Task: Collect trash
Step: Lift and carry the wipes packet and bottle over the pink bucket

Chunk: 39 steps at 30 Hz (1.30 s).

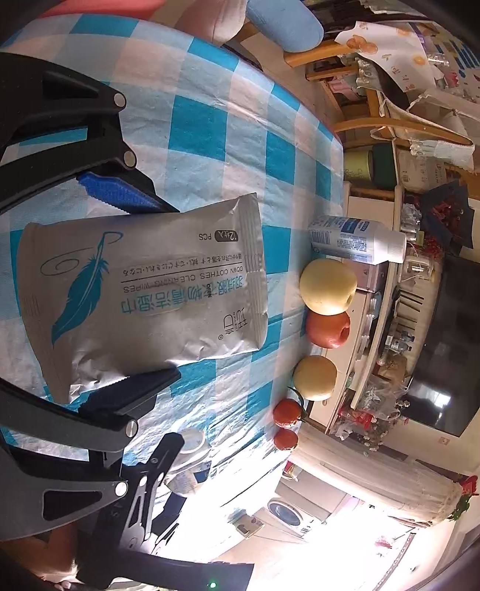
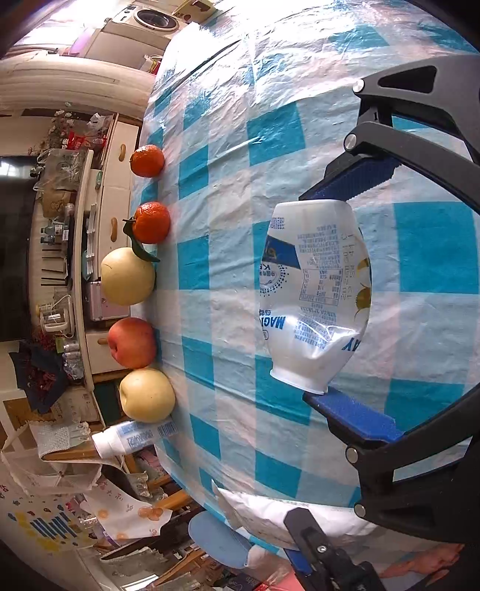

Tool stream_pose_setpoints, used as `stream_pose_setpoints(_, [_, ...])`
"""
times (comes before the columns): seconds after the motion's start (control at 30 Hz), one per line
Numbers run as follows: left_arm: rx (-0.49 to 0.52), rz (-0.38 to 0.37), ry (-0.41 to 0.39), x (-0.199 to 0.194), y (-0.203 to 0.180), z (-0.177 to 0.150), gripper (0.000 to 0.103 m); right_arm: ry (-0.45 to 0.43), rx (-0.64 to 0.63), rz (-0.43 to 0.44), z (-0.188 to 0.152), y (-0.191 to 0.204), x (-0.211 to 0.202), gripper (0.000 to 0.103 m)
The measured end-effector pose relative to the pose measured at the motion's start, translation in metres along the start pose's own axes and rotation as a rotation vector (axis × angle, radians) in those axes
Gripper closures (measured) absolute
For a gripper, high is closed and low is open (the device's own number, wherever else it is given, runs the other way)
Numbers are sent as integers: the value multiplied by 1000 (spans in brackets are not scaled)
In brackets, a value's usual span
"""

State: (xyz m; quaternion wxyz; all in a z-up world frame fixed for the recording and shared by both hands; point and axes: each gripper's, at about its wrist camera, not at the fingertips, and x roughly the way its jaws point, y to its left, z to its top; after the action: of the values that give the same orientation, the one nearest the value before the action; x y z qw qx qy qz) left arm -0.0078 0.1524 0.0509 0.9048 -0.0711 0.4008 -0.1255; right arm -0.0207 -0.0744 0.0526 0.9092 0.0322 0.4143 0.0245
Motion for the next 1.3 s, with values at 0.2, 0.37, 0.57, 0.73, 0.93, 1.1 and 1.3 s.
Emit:
stream_pose_setpoints(0.2, [12,28,-20,-23,1,-4,25,-18,-28,31,-21,11,-33,8])
stream_pose_setpoints(0.37, [15,77,-53,-53,8,-10,25,-37,-57,58,-31,23,-57,8])
stream_pose_setpoints(0.57, [4,146,-75,-89,23,-22,24,-65,-109,87,-41,43,-83,8])
stream_pose_setpoints(0.73, [4,208,-101,-121,35,-30,24,-86,-164,110,-48,64,-101,8])
stream_pose_setpoints(0.93, [-2,287,-140,-163,56,-40,24,-102,-224,154,-56,90,-118,8])
stream_pose_setpoints(1.1, [-7,338,-190,-197,72,-43,25,-108,-283,193,-61,118,-127,8])
stream_pose_setpoints(1.3, [-56,311,-154,-195,95,-53,25,-95,-318,211,-67,138,-122,8])
